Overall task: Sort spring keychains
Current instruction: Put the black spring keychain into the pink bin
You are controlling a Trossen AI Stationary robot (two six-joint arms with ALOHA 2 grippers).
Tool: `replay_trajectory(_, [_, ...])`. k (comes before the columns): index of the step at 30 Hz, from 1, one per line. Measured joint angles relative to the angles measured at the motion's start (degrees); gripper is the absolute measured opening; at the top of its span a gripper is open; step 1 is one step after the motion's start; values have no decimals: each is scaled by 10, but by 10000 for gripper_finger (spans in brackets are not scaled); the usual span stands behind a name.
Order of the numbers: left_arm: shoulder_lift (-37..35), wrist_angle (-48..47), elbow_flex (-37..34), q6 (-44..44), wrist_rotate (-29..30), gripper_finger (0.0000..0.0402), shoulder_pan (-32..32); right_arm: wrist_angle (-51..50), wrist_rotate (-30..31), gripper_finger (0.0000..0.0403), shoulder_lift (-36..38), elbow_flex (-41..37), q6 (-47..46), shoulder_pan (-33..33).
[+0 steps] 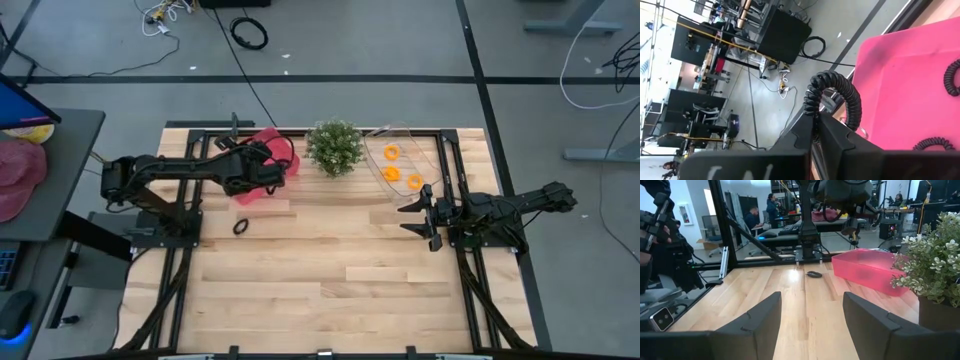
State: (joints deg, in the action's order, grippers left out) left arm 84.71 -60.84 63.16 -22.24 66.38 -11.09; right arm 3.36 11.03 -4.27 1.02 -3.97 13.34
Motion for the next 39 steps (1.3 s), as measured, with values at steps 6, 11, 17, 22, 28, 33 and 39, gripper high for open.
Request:
replay_trajectory(6, [0,4,0,-4,-24,50,0,0,0,215,0,0,0,0])
replay_trajectory(11, [0,18,0,-3,-43,93,0,0,0,215,0,0,0,0])
replay_trajectory(17, [0,33,0,5,-54,156,0,0,0,215,0,0,0,0])
replay_trajectory(22, [0,34,0,7,-119,188,-4,0,0,215,0,0,0,0])
replay_trajectory(28, [0,40,0,8,-138,189,-30,0,0,215,0,0,0,0])
replay_trajectory(33, [0,36,0,-8,-144,180,-35,0,0,215,0,0,0,0])
replay_trajectory(39, [0,75,0,23,-163,179,-37,0,0,215,0,0,0,0])
